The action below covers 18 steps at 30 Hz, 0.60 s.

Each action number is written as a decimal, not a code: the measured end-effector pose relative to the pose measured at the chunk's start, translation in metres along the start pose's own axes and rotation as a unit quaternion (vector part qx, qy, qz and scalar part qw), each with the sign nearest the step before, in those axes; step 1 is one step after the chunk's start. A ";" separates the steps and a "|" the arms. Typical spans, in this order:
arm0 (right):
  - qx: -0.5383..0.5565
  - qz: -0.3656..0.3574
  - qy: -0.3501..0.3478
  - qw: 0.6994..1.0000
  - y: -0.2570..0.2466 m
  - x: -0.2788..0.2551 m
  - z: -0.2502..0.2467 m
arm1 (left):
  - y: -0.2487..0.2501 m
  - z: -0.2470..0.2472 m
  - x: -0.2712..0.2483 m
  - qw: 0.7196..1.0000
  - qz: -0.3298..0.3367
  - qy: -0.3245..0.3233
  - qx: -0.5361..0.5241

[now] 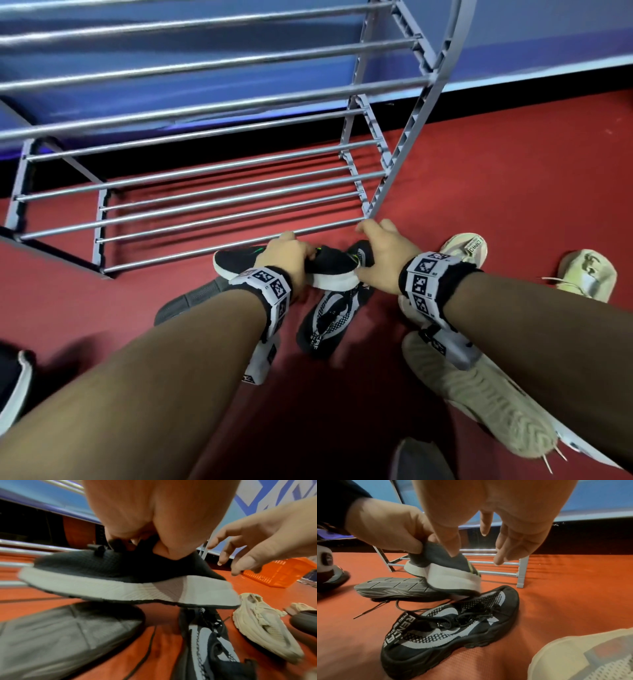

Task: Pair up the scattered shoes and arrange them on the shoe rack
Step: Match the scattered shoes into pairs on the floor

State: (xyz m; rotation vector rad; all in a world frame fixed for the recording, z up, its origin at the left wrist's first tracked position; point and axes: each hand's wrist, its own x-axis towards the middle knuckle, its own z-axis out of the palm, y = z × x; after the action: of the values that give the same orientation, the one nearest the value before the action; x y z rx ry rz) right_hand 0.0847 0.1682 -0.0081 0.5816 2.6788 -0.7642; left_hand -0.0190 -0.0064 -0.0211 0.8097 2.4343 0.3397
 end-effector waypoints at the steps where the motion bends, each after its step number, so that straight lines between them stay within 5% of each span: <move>1: 0.008 -0.009 -0.005 1.000 -0.003 -0.002 -0.003 | -0.003 -0.005 -0.005 1.000 0.010 0.015 0.005; 9: 0.002 -0.099 -0.137 0.986 -0.050 -0.042 0.029 | -0.042 -0.019 -0.055 0.992 0.062 0.109 -0.009; 15: -0.092 -0.126 -0.162 0.974 -0.069 -0.065 0.060 | -0.070 -0.002 -0.095 0.991 -0.127 -0.006 0.034; 18: -0.138 -0.087 -0.165 0.973 -0.068 -0.061 0.068 | -0.084 0.006 -0.096 0.991 -0.131 -0.027 0.018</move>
State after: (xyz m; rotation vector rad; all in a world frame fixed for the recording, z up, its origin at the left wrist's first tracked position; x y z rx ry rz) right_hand 0.1186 0.0592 -0.0106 0.1369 2.4821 -0.4663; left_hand 0.0083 -0.1308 -0.0189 0.4988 2.4628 0.1717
